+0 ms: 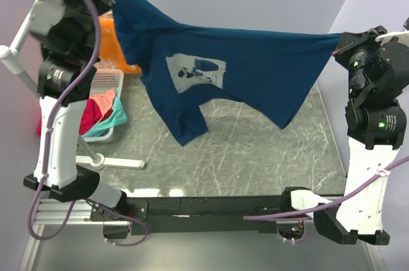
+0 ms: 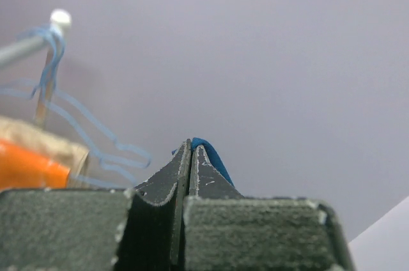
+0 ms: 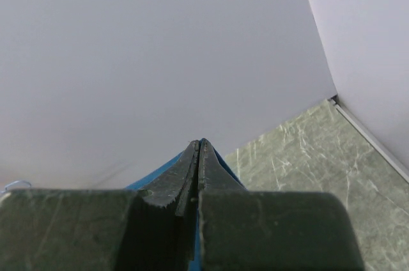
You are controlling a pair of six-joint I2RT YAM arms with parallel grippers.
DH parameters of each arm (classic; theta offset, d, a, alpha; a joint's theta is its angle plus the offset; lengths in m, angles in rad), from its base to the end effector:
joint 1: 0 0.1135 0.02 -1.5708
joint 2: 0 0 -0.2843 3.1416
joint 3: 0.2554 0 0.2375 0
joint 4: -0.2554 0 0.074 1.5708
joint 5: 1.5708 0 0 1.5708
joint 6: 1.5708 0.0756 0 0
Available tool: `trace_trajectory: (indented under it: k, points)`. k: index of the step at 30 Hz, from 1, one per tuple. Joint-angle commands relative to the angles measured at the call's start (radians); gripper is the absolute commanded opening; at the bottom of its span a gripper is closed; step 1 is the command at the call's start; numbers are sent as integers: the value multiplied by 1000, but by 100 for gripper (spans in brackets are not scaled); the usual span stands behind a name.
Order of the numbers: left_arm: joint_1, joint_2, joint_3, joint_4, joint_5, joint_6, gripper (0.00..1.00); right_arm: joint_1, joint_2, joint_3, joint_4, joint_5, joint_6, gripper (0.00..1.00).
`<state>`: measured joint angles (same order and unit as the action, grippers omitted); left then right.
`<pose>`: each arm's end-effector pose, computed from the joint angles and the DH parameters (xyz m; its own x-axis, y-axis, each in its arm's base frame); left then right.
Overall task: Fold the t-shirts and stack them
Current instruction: Flatten the tshirt out
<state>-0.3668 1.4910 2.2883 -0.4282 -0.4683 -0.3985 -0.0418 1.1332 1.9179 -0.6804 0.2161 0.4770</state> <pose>0.2427 -0.0567 0.6543 0.3387 -0.5011 -0.7964 0.0635 0.8566 -0.5120 0.1659 -0.0232 0.5912 0.2090 0.4401 -0.8733 0.1778 0.8610 0.4765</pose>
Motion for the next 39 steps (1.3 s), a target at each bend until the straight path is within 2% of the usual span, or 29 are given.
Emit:
trace_trajectory:
  k: [1,10,15,21,28,39]
  points:
    - [6,-70,65,163,65,44,1,3,-44,-30,67,-6,-18,0]
    - [6,-279,-61,178,122,52,1,2,-177,-37,87,-35,-32,0]
    - [6,-330,-87,149,122,64,1,2,-216,-8,93,-60,-25,0]
    - [6,-244,-30,97,60,75,1,2,-158,20,97,-40,-26,0]
    - [6,-46,28,59,-82,116,1,2,-56,7,107,8,-17,0]
    - [6,49,118,85,-101,151,1,2,-9,47,124,28,-26,0]
